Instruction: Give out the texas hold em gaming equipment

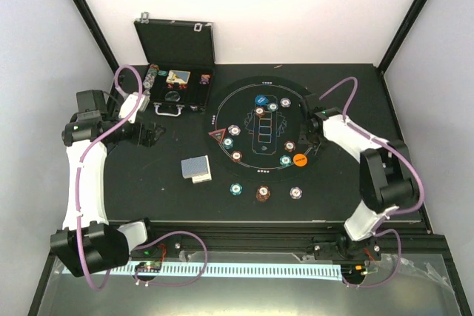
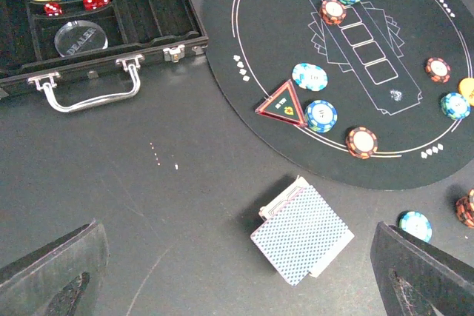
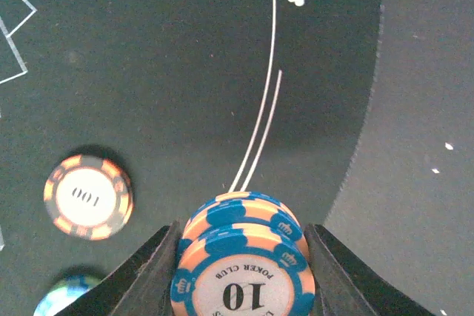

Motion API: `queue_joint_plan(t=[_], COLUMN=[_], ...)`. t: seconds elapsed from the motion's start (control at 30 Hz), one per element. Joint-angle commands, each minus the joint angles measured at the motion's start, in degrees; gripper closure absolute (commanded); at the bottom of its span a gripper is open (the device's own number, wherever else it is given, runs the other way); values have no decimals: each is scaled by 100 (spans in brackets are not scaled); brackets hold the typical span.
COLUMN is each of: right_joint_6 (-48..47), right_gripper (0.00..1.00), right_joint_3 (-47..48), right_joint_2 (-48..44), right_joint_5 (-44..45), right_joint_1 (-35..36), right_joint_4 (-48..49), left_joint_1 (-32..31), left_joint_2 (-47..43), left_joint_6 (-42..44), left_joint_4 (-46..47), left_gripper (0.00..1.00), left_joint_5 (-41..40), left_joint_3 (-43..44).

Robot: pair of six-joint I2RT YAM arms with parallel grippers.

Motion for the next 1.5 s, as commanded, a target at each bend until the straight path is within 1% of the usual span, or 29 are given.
queue_joint_plan(t=[0.0, 0.17, 0.27, 0.43, 0.47, 0.5, 0.57, 0.63, 0.77, 0.9, 0.93, 1.03, 1.23, 1.33, 1.4, 1.47], right_joint_6=[-141, -175, -194, -213, -215, -224, -222, -233, -212, -62, 5, 243, 964, 1261, 1390, 1462], right_gripper=[77, 77, 77, 75, 71, 65, 50, 31, 14, 5, 1, 0, 0, 0, 0, 0], right_joint_3=[386, 680, 793, 799, 794, 793, 816, 863, 878, 646, 546, 90, -1441, -2230, -2691, -3015], right_joint_2=[580, 1151, 1359, 1569, 1590, 1596, 1587, 1528, 1157, 391, 170, -474, -1687, -2279, -2471, -2518], right_joint_5=[-48, 6, 26, 25, 36, 49, 80, 88, 69, -81, -96, -54, -315, -515, -644, -643], right_joint_1=[-41, -46, -55, -68, -72, -77, -81, -79, -60, 148, 272, 812, 1959, 2392, 2629, 2708], right_joint_4=[361, 448, 465, 531, 542, 549, 543, 503, 424, 422, 431, 503, 1278, 1862, 2208, 2399], left_joint_1=[41, 40, 40, 40, 41, 40, 40, 27, -102, -378, -471, -802, -1551, -1658, -1673, -1673], left_joint_2=[-81, -88, -73, -7, 3, 14, 22, 14, 51, 140, 150, 164, 239, 353, 399, 430], left_joint_6=[180, 360, 433, 820, 921, 1028, 1303, 1632, 2193, 2757, 2863, 3049, 3449, 3713, 3973, 4202], left_joint_4=[-178, -282, -256, -326, -352, -356, -391, -424, -407, -452, -435, -201, 414, 617, 669, 720], left_gripper=[1, 1, 1, 1, 1, 1, 1, 1, 1, 1, 1, 1, 1, 1, 1, 1], left_joint_5=[-28, 162, 216, 425, 485, 552, 733, 918, 1004, 953, 899, 640, -151, -240, -213, -217], left_joint_3=[52, 64, 17, -82, -108, -145, -250, -383, -599, -751, -829, -1078, -1853, -2090, -2186, -2264])
